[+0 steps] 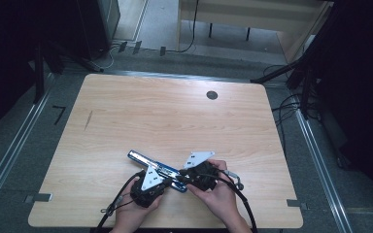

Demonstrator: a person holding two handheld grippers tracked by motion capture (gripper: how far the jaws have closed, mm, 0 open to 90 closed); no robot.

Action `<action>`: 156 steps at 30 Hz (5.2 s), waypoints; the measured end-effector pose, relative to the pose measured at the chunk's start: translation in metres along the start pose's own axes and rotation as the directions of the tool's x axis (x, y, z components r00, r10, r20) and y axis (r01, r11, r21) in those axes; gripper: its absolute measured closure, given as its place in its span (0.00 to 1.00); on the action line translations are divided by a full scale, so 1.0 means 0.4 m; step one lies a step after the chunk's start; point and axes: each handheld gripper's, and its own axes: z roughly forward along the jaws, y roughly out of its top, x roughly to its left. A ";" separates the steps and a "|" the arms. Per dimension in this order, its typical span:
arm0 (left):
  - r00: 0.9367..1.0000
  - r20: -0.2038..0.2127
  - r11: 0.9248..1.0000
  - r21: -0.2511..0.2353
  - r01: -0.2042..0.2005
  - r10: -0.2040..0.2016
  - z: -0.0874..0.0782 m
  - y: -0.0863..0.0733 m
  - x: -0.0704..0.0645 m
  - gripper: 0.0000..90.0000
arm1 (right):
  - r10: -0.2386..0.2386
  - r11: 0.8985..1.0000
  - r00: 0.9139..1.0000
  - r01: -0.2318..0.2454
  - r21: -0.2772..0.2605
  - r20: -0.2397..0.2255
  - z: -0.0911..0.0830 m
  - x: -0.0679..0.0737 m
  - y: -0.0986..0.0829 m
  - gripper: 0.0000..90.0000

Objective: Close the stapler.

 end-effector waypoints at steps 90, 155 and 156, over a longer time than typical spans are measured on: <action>0.970 -0.142 0.979 0.024 0.204 -0.198 -0.073 -0.041 0.178 1.00 | 0.025 0.990 0.999 -0.027 -0.136 -0.020 0.142 0.022 0.139 1.00; 0.999 0.012 0.998 -0.036 0.042 -0.042 -0.027 -0.014 0.035 1.00 | 0.008 0.978 1.000 -0.008 -0.207 -0.001 0.080 0.029 0.154 1.00; 0.999 0.007 0.999 -0.027 0.032 -0.032 -0.024 -0.013 0.032 1.00 | 0.012 0.978 1.000 -0.011 -0.206 0.001 0.077 0.030 0.152 1.00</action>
